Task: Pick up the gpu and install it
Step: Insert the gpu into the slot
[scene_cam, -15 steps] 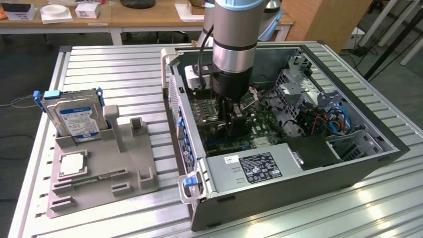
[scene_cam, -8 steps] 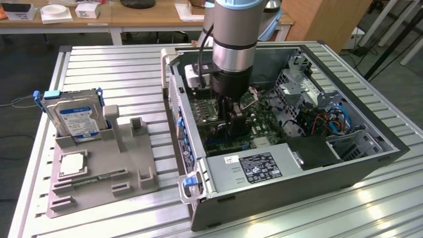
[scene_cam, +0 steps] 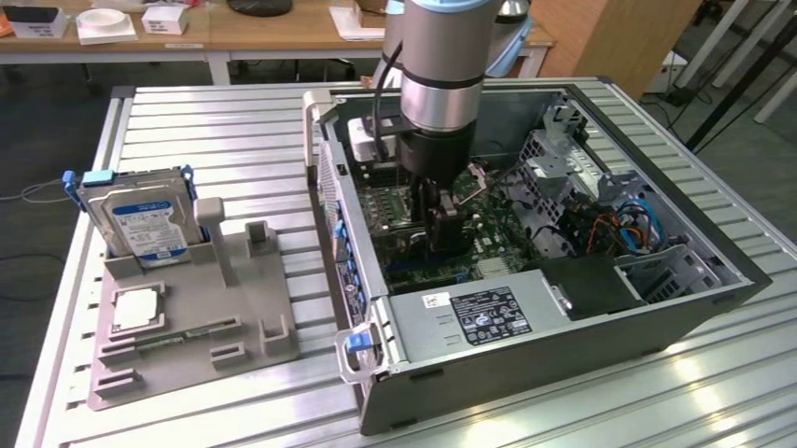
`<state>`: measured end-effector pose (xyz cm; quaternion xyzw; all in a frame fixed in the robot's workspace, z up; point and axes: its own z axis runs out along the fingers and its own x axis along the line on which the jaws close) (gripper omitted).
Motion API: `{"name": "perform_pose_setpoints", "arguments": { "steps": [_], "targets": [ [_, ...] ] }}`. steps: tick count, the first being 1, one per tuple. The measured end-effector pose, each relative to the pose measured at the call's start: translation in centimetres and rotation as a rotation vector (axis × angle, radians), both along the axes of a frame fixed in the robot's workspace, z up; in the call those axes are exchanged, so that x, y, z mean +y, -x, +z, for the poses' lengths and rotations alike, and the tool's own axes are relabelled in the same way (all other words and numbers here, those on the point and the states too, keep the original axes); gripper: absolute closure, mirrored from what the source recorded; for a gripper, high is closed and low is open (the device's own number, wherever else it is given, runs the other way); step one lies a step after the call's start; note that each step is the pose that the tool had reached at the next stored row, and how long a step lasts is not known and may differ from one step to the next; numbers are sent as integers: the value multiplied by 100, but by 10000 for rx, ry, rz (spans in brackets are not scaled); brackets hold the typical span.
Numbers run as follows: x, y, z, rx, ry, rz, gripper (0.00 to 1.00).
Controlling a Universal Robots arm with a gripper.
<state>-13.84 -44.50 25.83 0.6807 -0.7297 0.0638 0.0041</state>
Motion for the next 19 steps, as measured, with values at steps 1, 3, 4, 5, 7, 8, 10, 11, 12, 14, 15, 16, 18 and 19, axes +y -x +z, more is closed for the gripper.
{"name": "perform_pose_setpoints", "arguments": {
  "steps": [1, 3, 4, 5, 7, 8, 10, 11, 12, 14, 15, 16, 18, 19],
  "targets": [
    [4, 0, -1, -12, -1, 1, 26],
    [21, -1, 0, -34, 8, 1, 26],
    [30, -1, 0, -41, 13, -2, 26],
    [31, -1, 0, -41, 14, -5, 26],
    [31, -1, 0, -42, 14, -5, 26],
    [31, -1, 0, -42, 14, -5, 26],
    [32, -1, 0, -42, 13, -5, 26],
    [32, -1, 0, -42, 14, -6, 28],
    [32, -1, 0, -42, 14, -6, 34],
    [33, -1, -1, -42, 14, -5, 41],
    [33, -1, 0, -42, 14, -5, 47],
    [33, -1, 0, -42, 14, -6, 47],
    [33, -1, 0, -42, 14, -6, 47],
    [34, -1, 6, -41, 16, -6, 47]
  ]
}}
